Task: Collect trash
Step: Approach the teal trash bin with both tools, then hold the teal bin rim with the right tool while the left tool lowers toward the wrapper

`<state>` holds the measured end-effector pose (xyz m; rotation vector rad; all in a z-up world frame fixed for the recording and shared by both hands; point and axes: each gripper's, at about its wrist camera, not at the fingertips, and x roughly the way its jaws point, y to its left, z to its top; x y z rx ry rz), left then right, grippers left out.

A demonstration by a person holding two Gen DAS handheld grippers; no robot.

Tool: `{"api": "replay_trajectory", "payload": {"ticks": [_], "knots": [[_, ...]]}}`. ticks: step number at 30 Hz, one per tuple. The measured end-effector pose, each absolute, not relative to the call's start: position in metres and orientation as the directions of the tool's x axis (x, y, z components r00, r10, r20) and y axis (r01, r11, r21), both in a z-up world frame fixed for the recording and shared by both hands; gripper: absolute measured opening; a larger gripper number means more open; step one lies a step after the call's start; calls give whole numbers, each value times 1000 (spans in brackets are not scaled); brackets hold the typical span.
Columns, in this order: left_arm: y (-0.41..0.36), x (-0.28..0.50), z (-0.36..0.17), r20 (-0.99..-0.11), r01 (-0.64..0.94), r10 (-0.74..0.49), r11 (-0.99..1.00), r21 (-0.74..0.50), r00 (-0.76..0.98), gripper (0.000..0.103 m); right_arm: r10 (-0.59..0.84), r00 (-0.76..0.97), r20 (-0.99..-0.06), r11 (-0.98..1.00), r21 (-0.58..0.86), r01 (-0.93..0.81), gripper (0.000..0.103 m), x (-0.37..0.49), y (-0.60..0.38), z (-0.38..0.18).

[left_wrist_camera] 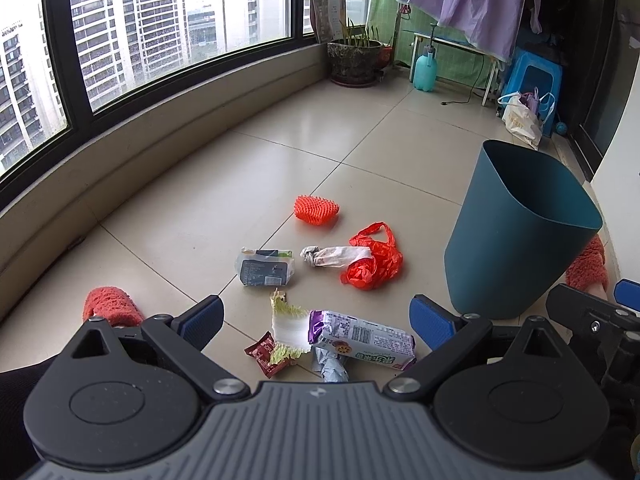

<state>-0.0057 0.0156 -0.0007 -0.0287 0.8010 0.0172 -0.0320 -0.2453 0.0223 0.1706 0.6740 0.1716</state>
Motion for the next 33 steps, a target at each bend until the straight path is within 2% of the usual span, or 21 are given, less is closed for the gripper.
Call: {"api": "replay_trajectory", "payload": {"ticks": [20, 33], "knots": [[17, -2, 5, -700, -29, -2, 999, -33, 714, 100, 216, 784, -582, 972, 206, -115, 99, -28, -248, 25], [5, 31, -1, -711, -31, -3, 999, -35, 703, 100, 133, 793, -594, 987, 150, -54, 96, 15, -280, 20]]}}
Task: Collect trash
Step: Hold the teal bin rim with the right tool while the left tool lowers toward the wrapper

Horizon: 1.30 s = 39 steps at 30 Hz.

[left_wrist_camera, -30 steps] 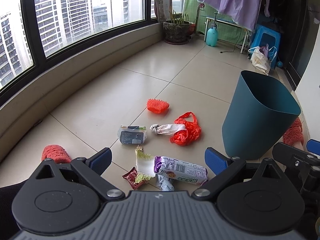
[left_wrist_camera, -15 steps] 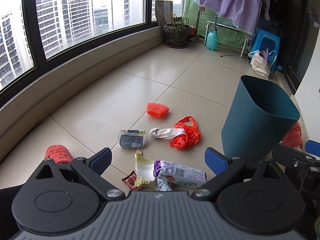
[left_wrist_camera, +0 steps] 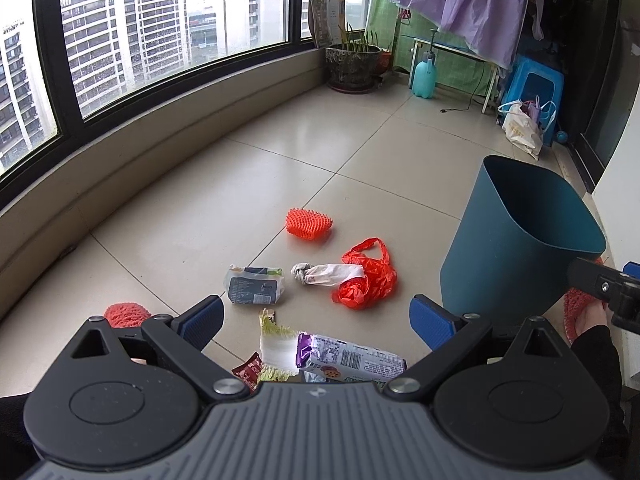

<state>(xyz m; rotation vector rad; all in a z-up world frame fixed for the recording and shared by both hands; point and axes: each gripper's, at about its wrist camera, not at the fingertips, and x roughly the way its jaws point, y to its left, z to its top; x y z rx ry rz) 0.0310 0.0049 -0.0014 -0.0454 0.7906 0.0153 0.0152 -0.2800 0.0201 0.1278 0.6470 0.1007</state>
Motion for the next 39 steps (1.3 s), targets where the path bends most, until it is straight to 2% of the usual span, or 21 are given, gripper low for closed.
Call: {"api": "replay_trajectory", "payload": {"ticks": [12, 20, 30, 36, 39], "knots": [[-12, 58, -17, -738, -17, 3, 1000, -12, 675, 100, -10, 799, -601, 997, 60, 57, 96, 83, -352, 21], [-25, 81, -29, -748, -1, 8, 1000, 9, 663, 100, -107, 752, -650, 994, -43, 104, 94, 134, -391, -14], [-34, 105, -53, -779, 17, -3, 1000, 10, 626, 100, -182, 691, -699, 982, -88, 170, 88, 179, -428, -45], [-38, 112, -66, -798, 31, -14, 999, 6, 603, 100, -204, 644, -737, 974, -87, 209, 79, 207, -455, -63], [-38, 114, -77, -811, 36, -18, 999, 3, 585, 100, -221, 613, -759, 971, -109, 214, 69, 219, -464, -75]]}}
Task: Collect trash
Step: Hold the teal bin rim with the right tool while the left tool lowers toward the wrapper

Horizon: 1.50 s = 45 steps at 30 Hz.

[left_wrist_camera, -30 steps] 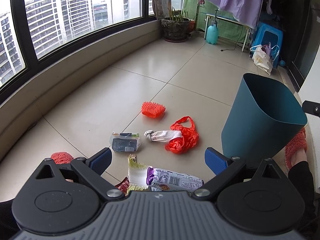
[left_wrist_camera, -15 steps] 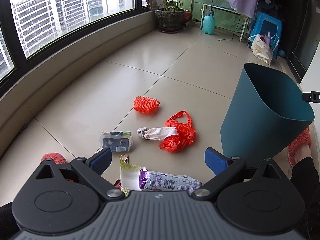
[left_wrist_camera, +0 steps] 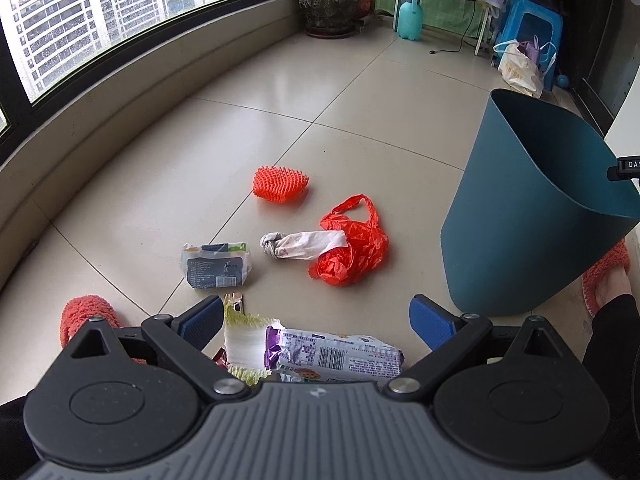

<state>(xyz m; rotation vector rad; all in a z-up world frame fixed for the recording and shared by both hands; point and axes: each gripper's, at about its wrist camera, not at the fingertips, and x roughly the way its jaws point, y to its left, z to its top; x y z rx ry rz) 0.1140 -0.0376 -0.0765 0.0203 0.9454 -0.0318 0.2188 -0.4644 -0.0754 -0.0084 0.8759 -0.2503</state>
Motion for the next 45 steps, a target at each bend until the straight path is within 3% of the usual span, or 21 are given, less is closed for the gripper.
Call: {"api": "replay_trajectory", "payload": {"ticks": [2, 4, 6, 9, 14, 18, 22, 33, 45], "knots": [[-36, 115, -83, -818, 40, -21, 999, 2, 574, 100, -213, 587, -781, 971, -102, 217, 61, 225, -470, -85], [-37, 115, -88, -824, 43, -25, 999, 0, 566, 100, -194, 564, -802, 973, -85, 214, 43, 227, -473, -92], [-36, 117, -94, -832, 44, -21, 999, 4, 554, 100, -168, 551, -817, 977, -64, 202, 31, 228, -474, -98], [-35, 119, -100, -843, 41, -20, 999, 2, 537, 100, -130, 542, -830, 983, -36, 180, 19, 230, -474, -103], [-35, 122, -106, -855, 42, -20, 999, 2, 519, 100, -145, 548, -824, 983, -57, 175, 17, 230, -469, -105], [-40, 122, -108, -858, 52, -24, 999, 3, 513, 100, -139, 556, -819, 987, -71, 142, 8, 227, -469, -103], [-45, 123, -113, -863, 66, -29, 998, 4, 504, 100, -106, 563, -820, 994, -72, 83, 5, 223, -459, -102], [-47, 129, -138, -883, 75, -38, 997, -3, 468, 99, -41, 578, -815, 996, -81, -43, 8, 215, -405, -98], [-25, 131, -216, -947, 47, -49, 998, -36, 316, 99, -39, 585, -810, 994, -91, -59, 8, 212, -388, -99]]}}
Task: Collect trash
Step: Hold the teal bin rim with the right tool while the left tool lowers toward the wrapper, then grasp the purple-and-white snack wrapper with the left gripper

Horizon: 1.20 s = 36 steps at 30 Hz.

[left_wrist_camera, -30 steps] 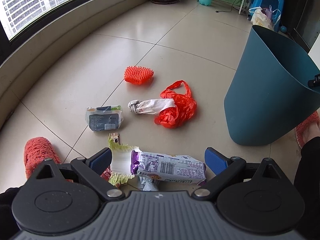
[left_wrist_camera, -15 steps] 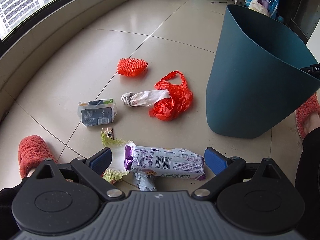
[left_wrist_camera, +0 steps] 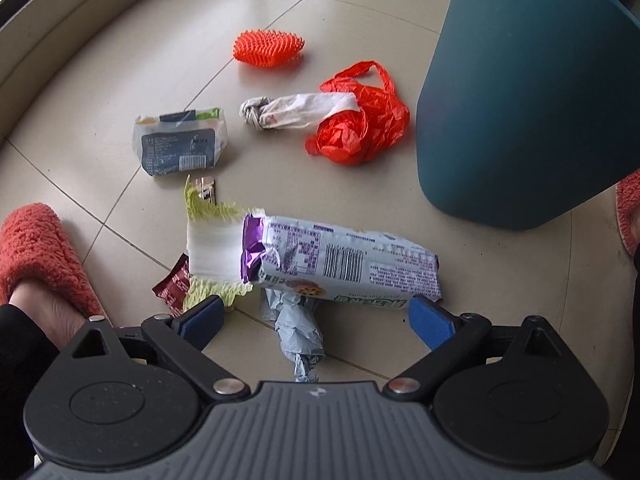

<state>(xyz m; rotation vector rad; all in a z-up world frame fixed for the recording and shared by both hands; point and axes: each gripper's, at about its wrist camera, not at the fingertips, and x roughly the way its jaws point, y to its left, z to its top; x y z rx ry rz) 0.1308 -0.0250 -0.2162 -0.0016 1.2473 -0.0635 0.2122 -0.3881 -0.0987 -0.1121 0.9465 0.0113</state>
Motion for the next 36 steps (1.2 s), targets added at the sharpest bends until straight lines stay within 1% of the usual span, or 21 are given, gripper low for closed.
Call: {"api": "replay_trajectory", "payload": {"ticks": [3, 7, 10, 16, 18, 21, 25, 30, 34, 36], "knots": [[-16, 130, -237, -960, 38, -72, 997, -64, 270, 99, -47, 585, -810, 994, -94, -50, 7, 212, -387, -99], [-10, 134, -255, -970, 40, -75, 997, -68, 232, 91, -54, 584, -810, 993, -104, -53, 7, 216, -385, -100], [-8, 141, -260, -970, 46, -52, 998, -43, 239, 91, -54, 583, -811, 993, -107, -57, 7, 216, -384, -101], [-12, 163, -256, -960, 66, -58, 997, -41, 275, 91, -51, 584, -810, 993, -103, -56, 7, 213, -384, -103], [-10, 168, -254, -954, 85, -44, 996, -19, 297, 91, -53, 583, -811, 993, -106, -57, 7, 213, -384, -102], [-12, 173, -249, -952, 172, -51, 985, 2, 301, 91, -53, 580, -813, 993, -105, -57, 7, 214, -384, -101], [-30, 180, -243, -954, 358, -96, 934, 13, 285, 91, -53, 576, -816, 993, -102, -54, 7, 216, -383, -101], [-57, 176, -245, -961, 576, -125, 816, 42, 248, 91, -52, 573, -818, 993, -104, -58, 7, 217, -383, -101], [-69, 175, -249, -964, 679, -151, 733, 41, 221, 91, -50, 568, -821, 993, -103, -63, 7, 219, -384, -101], [-77, 175, -254, -964, 728, -145, 683, 64, 221, 91, -51, 564, -824, 992, -105, -65, 7, 220, -384, -102]]}}
